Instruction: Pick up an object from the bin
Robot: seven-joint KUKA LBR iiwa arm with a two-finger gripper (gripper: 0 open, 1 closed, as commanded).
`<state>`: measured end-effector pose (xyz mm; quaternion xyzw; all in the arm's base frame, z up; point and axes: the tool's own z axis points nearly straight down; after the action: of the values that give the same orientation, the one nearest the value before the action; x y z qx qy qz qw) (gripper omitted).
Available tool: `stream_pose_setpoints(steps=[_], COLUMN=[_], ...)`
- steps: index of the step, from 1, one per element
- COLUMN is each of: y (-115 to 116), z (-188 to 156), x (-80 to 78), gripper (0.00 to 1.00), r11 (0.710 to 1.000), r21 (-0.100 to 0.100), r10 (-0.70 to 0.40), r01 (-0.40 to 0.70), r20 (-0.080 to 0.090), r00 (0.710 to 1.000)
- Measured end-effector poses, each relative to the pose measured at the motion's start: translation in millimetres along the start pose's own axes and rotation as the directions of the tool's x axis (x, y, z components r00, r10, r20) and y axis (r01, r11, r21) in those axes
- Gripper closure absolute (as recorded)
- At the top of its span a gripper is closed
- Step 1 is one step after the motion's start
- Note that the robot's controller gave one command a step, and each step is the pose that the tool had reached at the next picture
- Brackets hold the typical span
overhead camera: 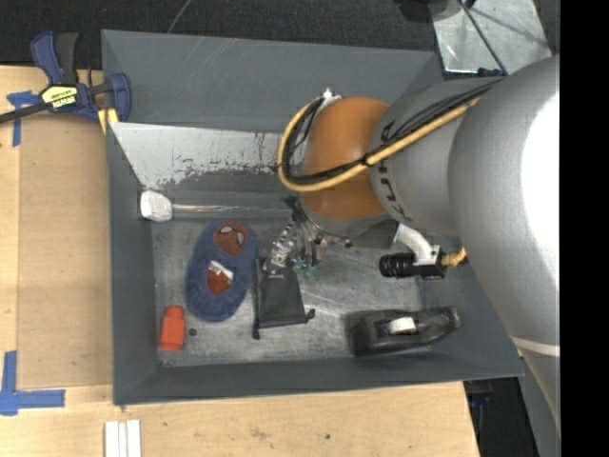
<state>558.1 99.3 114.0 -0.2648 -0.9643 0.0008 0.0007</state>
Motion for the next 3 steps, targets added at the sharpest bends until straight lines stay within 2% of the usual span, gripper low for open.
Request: stream_pose_setpoints(steps=[1,2,3], y=[-0.2,5.8,-7.2], z=[-128.3,-13.9,-82.4], x=[-5.7,12.6,-15.9], gripper=[1.00,1.00,1.00], r11=[1.000,0.972,0.963], r21=[-0.009,0.003,-0.009], r10=[0.005,0.236,0.269], r01=[-0.005,-0.236,-0.269], r20=[0.010,-0.002,0.007], r00=[1.000,0.972,0.963])
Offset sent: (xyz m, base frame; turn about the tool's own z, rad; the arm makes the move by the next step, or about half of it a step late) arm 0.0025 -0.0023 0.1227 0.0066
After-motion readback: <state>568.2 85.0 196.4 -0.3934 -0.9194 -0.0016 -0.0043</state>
